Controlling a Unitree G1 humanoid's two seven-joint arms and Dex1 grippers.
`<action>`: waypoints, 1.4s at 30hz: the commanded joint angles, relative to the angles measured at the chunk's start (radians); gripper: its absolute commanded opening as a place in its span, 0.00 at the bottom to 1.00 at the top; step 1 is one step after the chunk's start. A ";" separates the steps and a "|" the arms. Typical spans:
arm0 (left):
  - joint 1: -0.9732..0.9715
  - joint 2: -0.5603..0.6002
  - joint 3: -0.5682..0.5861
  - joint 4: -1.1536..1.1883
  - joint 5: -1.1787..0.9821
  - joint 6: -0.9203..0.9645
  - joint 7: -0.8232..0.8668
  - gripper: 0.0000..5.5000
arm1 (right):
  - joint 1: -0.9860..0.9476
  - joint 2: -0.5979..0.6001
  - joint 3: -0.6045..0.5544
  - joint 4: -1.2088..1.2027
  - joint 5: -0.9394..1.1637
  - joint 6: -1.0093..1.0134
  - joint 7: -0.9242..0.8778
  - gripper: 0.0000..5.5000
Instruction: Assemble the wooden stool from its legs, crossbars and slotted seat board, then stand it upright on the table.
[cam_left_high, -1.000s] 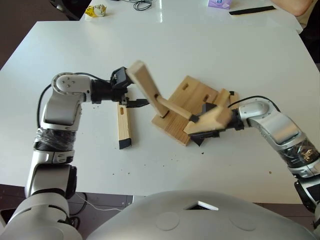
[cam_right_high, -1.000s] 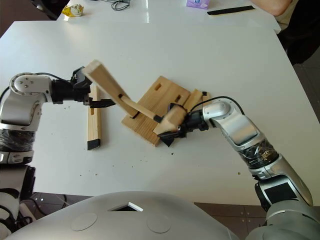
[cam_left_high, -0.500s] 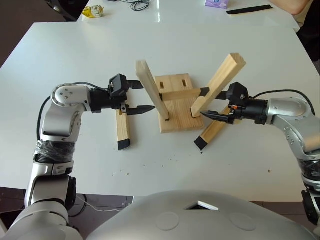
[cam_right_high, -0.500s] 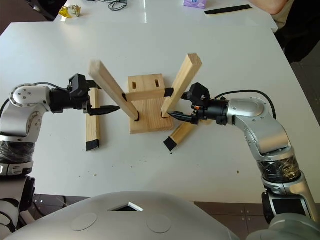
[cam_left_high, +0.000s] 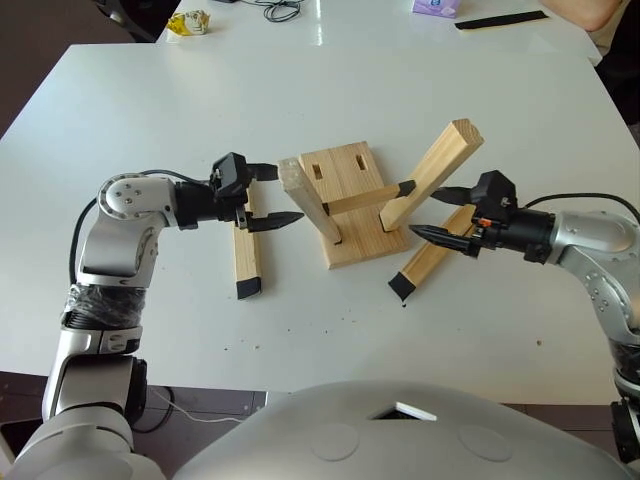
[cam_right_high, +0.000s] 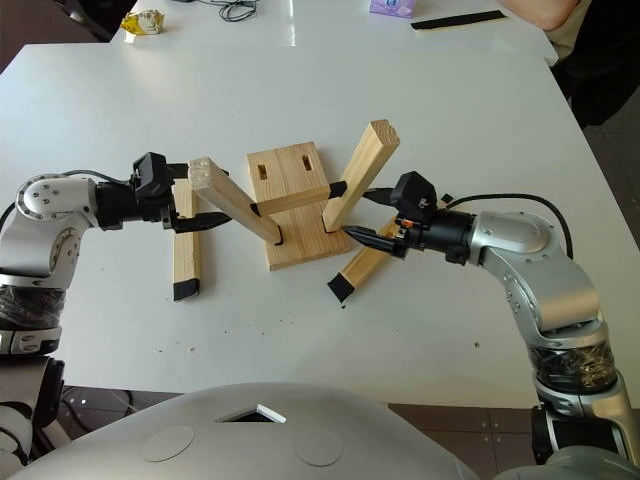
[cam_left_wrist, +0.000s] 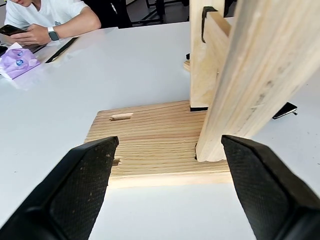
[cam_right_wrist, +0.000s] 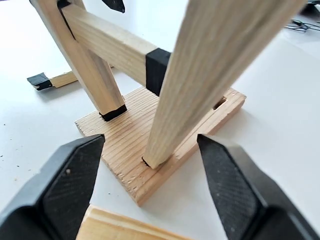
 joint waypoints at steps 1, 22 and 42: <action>-0.005 0.051 0.042 0.010 -0.002 -0.016 0.007 0.70 | 0.094 -0.037 -0.126 -0.028 0.007 -0.004 -0.022 0.62; 0.543 -0.292 0.101 -0.649 0.153 0.371 0.908 0.56 | 0.141 0.278 -0.313 -0.153 0.012 0.157 -0.608 0.50; 0.066 -0.265 -0.136 -0.657 0.100 0.760 0.884 0.56 | -0.071 0.417 0.287 -0.249 -0.054 0.265 -0.649 0.62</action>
